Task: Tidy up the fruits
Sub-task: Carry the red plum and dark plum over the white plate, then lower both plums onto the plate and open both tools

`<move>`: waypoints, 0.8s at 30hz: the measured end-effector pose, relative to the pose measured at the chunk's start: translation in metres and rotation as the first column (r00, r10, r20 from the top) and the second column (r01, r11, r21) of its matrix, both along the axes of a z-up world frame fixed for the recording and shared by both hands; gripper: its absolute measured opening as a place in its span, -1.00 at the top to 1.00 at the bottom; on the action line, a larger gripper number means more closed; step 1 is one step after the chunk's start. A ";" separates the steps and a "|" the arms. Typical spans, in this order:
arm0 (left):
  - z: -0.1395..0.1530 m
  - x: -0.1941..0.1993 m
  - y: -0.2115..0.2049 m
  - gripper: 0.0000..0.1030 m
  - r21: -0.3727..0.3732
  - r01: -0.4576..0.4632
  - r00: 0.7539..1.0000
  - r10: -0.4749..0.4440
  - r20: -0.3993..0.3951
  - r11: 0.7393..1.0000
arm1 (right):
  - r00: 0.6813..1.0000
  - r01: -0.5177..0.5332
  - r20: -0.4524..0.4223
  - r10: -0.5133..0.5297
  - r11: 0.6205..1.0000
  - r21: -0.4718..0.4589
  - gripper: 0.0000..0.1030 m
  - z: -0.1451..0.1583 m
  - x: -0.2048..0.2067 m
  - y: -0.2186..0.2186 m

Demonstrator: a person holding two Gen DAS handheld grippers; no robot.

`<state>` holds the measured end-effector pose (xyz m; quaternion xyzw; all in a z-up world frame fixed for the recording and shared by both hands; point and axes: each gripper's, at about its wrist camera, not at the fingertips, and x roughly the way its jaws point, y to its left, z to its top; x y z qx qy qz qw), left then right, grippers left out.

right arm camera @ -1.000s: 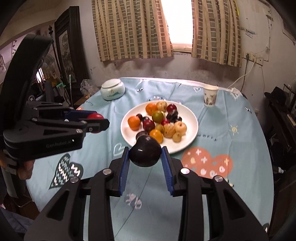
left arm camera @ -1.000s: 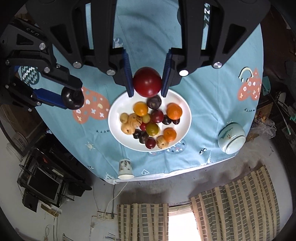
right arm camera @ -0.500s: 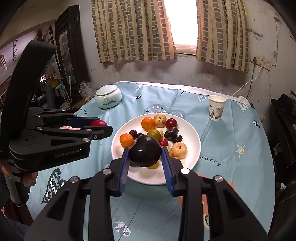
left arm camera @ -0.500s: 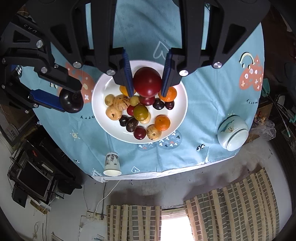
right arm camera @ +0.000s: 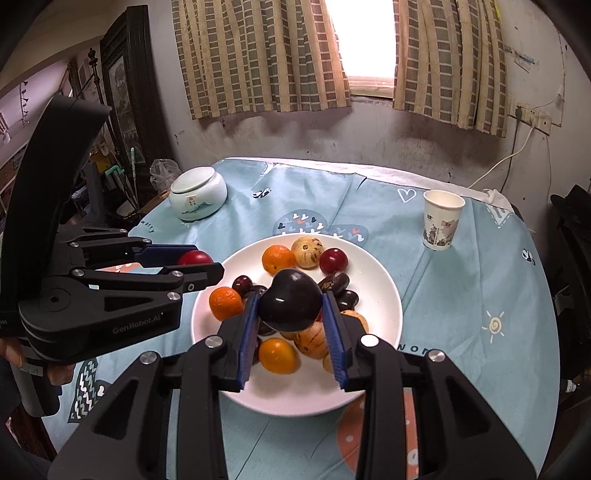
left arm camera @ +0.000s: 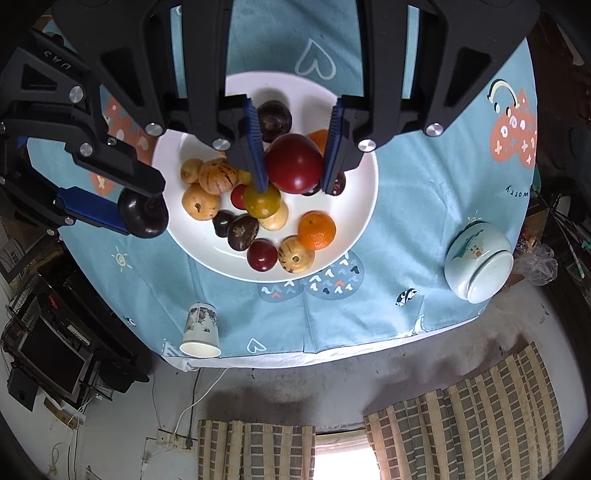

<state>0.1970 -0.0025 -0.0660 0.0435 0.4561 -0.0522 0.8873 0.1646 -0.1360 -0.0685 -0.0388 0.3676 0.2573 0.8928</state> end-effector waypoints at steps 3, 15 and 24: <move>-0.007 0.011 0.002 0.42 0.000 -0.002 1.000 0.002 -0.008 1.000 | 1.000 0.000 -0.009 0.000 1.000 -0.004 0.33 -0.006 0.014 0.002; -0.037 0.040 0.004 0.41 -0.003 -0.018 0.998 0.018 -0.060 1.000 | 0.998 0.008 -0.059 -0.009 1.000 -0.014 0.33 -0.035 0.047 0.006; -0.058 0.054 0.005 0.41 0.011 -0.031 0.995 0.032 -0.097 0.999 | 0.995 0.014 -0.095 -0.017 0.999 -0.036 0.33 -0.055 0.063 0.010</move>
